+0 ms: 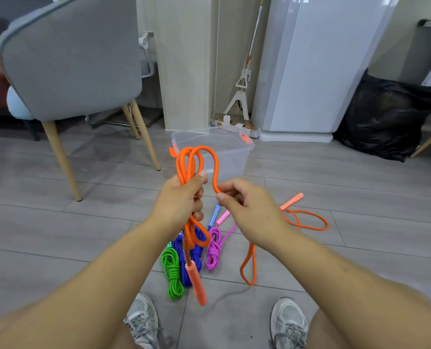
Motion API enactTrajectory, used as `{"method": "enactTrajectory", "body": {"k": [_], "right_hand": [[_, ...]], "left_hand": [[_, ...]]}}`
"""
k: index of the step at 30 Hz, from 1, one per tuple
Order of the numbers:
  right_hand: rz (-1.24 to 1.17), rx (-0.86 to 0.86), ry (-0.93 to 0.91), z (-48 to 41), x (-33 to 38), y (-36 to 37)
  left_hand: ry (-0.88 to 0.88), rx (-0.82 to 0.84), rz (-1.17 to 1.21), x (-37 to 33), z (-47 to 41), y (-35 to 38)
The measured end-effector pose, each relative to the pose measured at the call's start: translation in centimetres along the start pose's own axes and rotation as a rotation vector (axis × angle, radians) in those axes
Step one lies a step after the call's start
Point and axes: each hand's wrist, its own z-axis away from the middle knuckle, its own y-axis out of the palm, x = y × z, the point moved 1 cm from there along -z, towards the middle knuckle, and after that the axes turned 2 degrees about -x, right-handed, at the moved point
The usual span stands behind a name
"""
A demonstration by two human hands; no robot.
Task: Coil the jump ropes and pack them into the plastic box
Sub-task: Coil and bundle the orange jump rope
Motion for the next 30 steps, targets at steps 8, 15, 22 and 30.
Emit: {"method": "enactTrajectory", "body": {"k": [8, 15, 22, 30], "right_hand": [[0.118, 0.023, -0.117, -0.5, 0.6, 1.1], [0.111, 0.102, -0.03, -0.4, -0.1, 0.7], [0.196, 0.23, 0.101, 0.4, -3.3, -2.0], [0.383, 0.349, 0.315, 2.6, -8.3, -6.3]], "left_hand": [[0.048, -0.02, -0.025, 0.1, -0.1, -0.3], [0.067, -0.076, -0.055, 0.0, -0.4, -0.6], [0.056, -0.061, 0.101, -0.5, -0.7, -1.5], [0.057, -0.052, 0.228, -1.0, -0.8, -1.8]]}}
